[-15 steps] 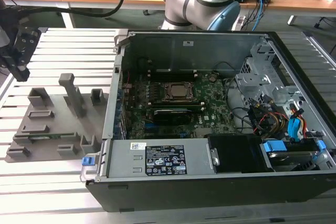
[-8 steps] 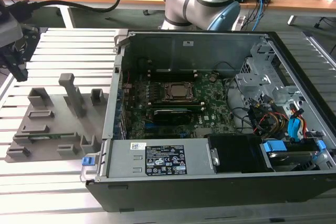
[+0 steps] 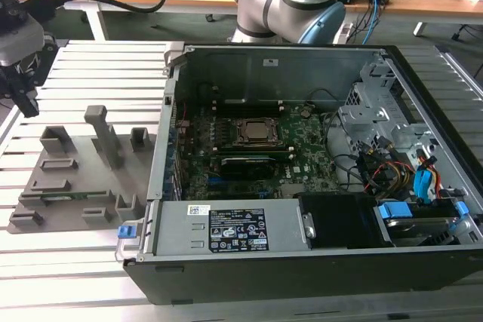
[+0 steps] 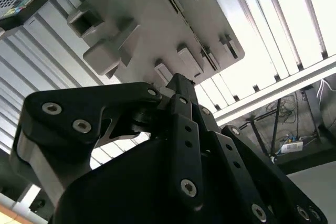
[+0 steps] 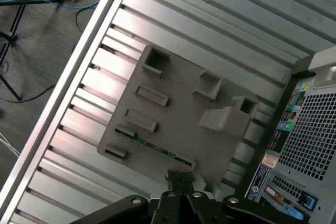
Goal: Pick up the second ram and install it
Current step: 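Pick up the second ram and move it above second insertion slot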
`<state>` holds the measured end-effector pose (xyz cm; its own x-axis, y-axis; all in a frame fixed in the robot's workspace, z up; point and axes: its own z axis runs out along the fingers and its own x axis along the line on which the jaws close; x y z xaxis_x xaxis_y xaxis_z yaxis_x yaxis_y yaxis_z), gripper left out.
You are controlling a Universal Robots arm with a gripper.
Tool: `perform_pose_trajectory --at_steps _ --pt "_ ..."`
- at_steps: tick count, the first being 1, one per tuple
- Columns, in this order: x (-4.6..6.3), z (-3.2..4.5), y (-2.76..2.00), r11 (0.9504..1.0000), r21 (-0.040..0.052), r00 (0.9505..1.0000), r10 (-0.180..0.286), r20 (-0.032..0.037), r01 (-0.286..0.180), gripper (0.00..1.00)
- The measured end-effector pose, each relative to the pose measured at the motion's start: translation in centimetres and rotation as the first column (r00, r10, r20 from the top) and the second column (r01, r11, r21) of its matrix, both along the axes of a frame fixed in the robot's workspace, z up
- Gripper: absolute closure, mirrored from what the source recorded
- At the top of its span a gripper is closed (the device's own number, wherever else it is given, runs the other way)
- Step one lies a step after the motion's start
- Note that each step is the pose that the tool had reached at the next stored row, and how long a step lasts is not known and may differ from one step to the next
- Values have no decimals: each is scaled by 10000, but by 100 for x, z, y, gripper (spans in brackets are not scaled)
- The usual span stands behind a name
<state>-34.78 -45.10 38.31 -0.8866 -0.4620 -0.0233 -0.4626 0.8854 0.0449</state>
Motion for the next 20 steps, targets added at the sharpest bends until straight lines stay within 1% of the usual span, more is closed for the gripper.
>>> perform_pose_trajectory --at_steps 2,4,7,8,9,10,12,14,16,17,18,19,20 --pt "0 0 0 9989 0 9989 466 0 -466 89" --pt "0 0 0 9974 0 9974 717 0 -717 89" --pt "0 0 0 9931 1 9931 1175 1 -1175 89" --pt "0 0 0 9904 0 9904 1381 0 -1381 89" --pt "0 0 0 9845 0 9845 1756 0 -1756 89" --pt "0 0 0 9810 0 9810 1939 1 -1939 89" --pt "0 0 0 9762 0 9762 2169 0 -2169 89" --pt "0 0 0 9680 1 9680 2508 1 -2508 89" --pt "0 0 0 9620 0 9620 2729 0 -2729 89" --pt "0 0 0 9564 0 9564 2921 1 -2921 89" --pt "0 0 0 9522 0 9522 3053 0 -3053 89" --pt "0 0 0 9456 0 9456 3253 0 -3253 89" --pt "0 0 0 9424 0 9424 3345 1 -3345 89"
